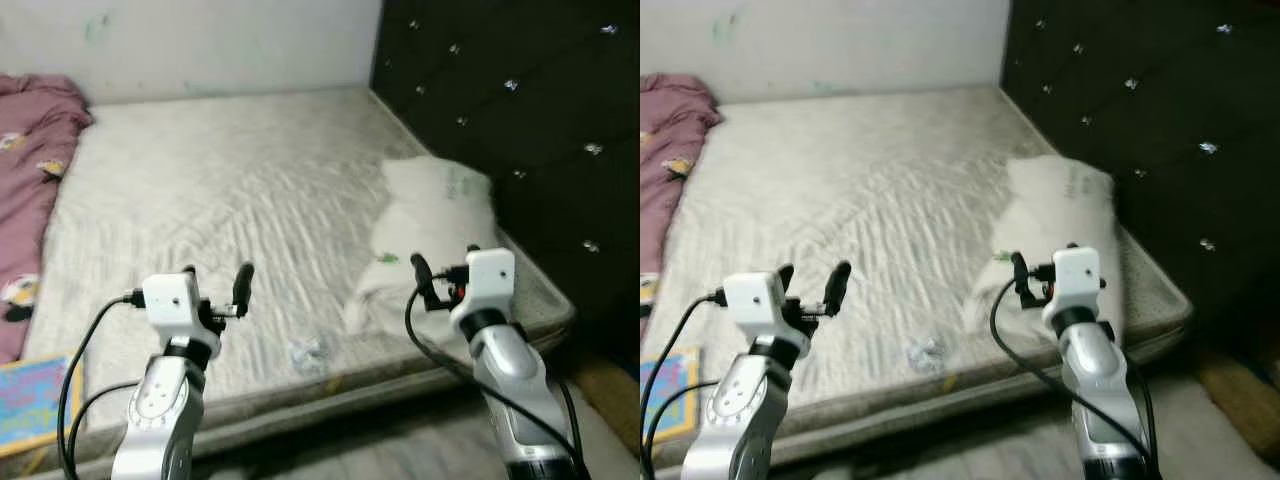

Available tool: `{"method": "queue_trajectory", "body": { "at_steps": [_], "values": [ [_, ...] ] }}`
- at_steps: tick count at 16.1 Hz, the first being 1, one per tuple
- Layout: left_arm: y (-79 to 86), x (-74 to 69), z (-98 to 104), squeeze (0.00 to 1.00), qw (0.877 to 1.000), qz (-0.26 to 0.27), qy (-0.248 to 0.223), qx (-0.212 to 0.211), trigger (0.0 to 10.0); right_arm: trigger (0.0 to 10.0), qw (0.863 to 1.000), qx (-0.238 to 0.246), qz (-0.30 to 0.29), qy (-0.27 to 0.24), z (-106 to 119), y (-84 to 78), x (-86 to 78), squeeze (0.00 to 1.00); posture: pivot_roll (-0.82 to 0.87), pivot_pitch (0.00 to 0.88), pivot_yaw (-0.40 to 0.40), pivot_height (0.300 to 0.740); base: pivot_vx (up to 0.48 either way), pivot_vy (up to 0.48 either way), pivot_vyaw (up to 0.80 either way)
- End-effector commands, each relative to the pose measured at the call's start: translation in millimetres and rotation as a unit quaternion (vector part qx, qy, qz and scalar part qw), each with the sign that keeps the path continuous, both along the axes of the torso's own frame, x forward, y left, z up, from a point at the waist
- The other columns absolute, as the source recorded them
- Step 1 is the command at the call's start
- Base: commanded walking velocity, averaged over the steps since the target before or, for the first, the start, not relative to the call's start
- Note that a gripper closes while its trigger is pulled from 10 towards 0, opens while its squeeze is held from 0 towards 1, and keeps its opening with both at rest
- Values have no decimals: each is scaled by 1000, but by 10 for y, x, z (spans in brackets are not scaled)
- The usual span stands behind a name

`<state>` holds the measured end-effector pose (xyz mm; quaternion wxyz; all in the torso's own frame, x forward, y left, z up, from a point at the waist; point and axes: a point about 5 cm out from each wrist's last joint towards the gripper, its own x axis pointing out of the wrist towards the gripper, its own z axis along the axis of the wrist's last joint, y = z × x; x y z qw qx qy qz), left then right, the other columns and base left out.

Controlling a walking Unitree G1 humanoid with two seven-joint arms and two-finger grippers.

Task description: Clean up the room

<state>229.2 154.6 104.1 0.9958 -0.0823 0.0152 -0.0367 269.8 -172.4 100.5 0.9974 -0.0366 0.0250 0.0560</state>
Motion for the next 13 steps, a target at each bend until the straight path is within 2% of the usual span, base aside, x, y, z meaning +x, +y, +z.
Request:
{"method": "queue_trajectory", "body": {
  "at_steps": [1, 5, 7, 13],
  "values": [
    [91, -1, 20, 0, 1000, 21, -1, 13, 10000, 10000, 1000, 4, 12, -3, 24, 77, 24, 0, 26, 0, -45, 740, 0, 0, 0],
    [99, 6, 15, 0, 1000, 26, 1, 14, 10000, 10000, 1000, 8, 13, -2, 19, 81, 23, 0, 29, 0, -47, 740, 0, 0, 0],
    [101, 6, 14, 0, 1000, 28, 2, 15, 10000, 10000, 1000, -6, 24, -5, 23, 105, 21, 0, 31, 0, -48, 740, 0, 0, 0],
    [105, 7, 16, 0, 999, 29, 0, 20, 10000, 10000, 999, -3, 33, -5, 19, 129, 15, 0, 32, 0, -47, 740, 0, 0, 744]
  ]
}}
